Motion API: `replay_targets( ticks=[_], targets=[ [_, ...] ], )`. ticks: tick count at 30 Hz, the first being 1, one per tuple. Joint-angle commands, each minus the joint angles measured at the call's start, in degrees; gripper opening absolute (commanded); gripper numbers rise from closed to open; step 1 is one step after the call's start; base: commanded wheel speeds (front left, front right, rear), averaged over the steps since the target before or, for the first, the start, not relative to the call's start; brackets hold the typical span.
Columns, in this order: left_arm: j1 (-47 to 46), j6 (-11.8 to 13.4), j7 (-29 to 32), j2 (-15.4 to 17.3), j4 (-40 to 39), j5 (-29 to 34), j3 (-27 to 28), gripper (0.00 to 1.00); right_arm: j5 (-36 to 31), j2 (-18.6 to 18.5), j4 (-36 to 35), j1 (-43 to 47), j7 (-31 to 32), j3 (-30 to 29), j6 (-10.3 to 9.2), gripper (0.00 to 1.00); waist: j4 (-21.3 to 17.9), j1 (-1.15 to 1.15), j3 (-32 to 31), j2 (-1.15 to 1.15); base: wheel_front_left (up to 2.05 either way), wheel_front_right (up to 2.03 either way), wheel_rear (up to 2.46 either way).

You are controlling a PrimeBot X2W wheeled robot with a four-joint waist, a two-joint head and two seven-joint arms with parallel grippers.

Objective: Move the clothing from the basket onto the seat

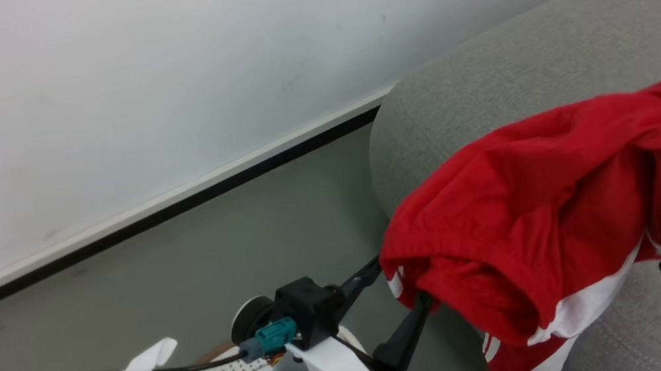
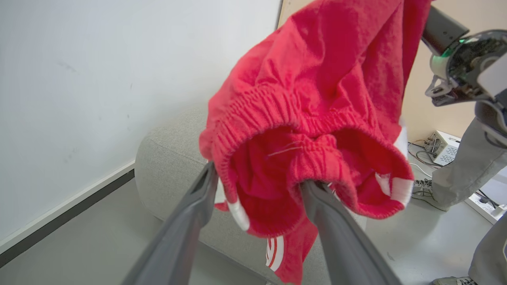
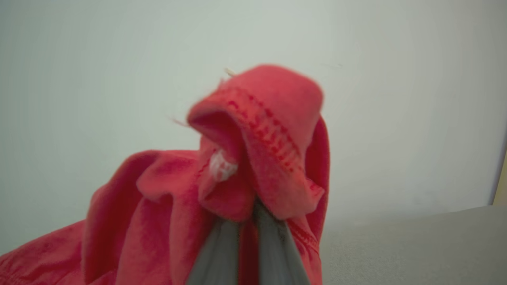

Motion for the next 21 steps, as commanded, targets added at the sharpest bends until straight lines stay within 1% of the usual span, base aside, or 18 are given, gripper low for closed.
replay_targets(
  ticks=[1, 6, 11, 19, 21],
  targets=[
    [-0.6, -0.2, 0.0, 0.5, -0.5, -0.1, 0.1, 1.0, 0.6, -0.5, -0.4, -1.0, 0.2, -0.5, -0.12, 0.0, 0.5, 0.0, 1.0, 0.0, 0.0, 0.0, 0.0],
    [-2.8, -0.4, 1.5, 1.6, -3.2, 1.2, 0.0, 1.0, 0.6, -0.8, -0.5, -5.6, 2.3, -2.3, -0.12, 0.0, 1.7, 0.0, 5.5, 0.0, 0.0, 0.0, 0.0],
    [-5.1, -0.8, 3.1, 3.5, -6.1, 2.0, 0.2, 1.0, 1.0, -1.2, 0.7, -12.9, 5.1, -6.1, -0.12, 0.0, 2.6, 0.0, 10.5, 0.0, 0.0, 0.0, 0.0],
    [-7.7, -1.2, 5.1, 5.9, -9.6, 3.5, 0.3, 1.0, 2.6, -5.3, 4.4, -24.5, 8.4, -11.1, -0.12, 0.0, 3.3, 0.0, 17.2, 0.0, 0.0, 0.0, 0.0],
    [-8.5, -1.4, 5.5, 6.4, -10.6, 3.9, 0.4, 1.0, 2.6, -7.1, 6.0, -27.0, 9.0, -12.5, -0.12, 0.0, 3.6, 0.0, 18.9, 0.0, 0.0, 0.0, 0.0]
  ],
)
